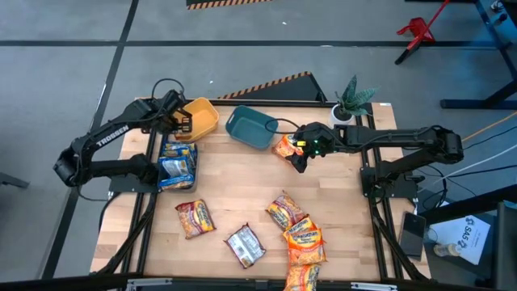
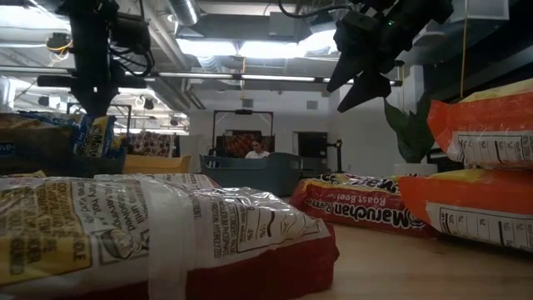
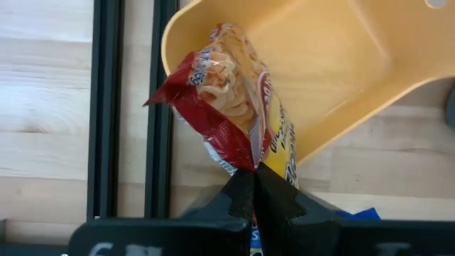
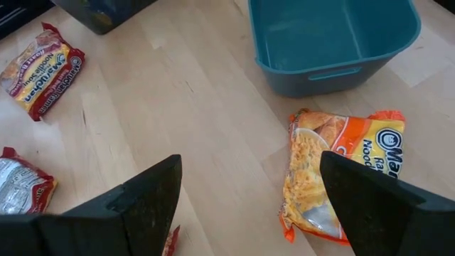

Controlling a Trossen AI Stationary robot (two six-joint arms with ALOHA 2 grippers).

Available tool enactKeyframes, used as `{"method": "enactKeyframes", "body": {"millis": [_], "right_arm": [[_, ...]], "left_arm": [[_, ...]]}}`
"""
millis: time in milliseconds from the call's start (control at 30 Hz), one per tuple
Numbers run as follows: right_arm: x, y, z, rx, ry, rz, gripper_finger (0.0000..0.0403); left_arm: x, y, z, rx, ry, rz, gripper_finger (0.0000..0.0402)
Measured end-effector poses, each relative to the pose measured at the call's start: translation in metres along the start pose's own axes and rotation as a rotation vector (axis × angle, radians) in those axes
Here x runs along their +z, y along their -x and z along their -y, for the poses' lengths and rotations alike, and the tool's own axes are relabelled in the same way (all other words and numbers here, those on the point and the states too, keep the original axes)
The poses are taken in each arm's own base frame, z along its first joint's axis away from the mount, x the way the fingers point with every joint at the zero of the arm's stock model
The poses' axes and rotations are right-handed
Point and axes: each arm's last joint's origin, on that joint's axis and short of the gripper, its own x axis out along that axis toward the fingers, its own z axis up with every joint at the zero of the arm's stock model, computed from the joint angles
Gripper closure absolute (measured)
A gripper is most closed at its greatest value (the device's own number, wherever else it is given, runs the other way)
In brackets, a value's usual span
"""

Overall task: Sort Maruchan noodles
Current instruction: Put the red noodle pack into the yellow bin

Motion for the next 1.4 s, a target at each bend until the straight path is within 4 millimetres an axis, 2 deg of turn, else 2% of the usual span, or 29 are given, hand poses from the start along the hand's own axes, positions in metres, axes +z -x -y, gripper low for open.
{"method": "enactKeyframes", "body": {"millis": [267, 667, 900, 1000, 1133, 1267, 1400], "right_arm": [[0.0, 0.0, 0.0, 0.0, 0.0, 0.0, 0.0082], [0.0, 0.0, 0.0, 0.0, 0.004, 0.0, 0.0082], [0.0, 0.0, 0.0, -0.001, 0.027, -0.003, 0.0082], [-0.001, 0.0, 0.0, -0.003, 0.03, -0.009, 0.0082], [-0.004, 0.0, 0.001, 0.005, 0.04, -0.051, 0.0082], [-0.009, 0.0, 0.0, 0.015, 0.113, -0.099, 0.0082], [-0.017, -0.01, -0.011, 0.066, 0.21, -0.158, 0.0082]], "left_arm": [[0.001, 0.0, -0.002, 0.012, 0.009, -0.001, 0.0395], [0.001, 0.0, -0.002, 0.015, -0.018, 0.001, 0.0297], [-0.001, 0.004, -0.003, -0.045, -0.02, -0.004, 0.028], [0.0, 0.013, -0.004, -0.109, -0.024, 0.016, 0.028], [0.005, 0.038, -0.005, -0.185, -0.02, 0.091, 0.0279], [0.01, 0.065, -0.004, -0.337, -0.025, 0.103, 0.028], [0.011, 0.086, 0.0, -0.517, -0.064, 0.055, 0.0279]]}}
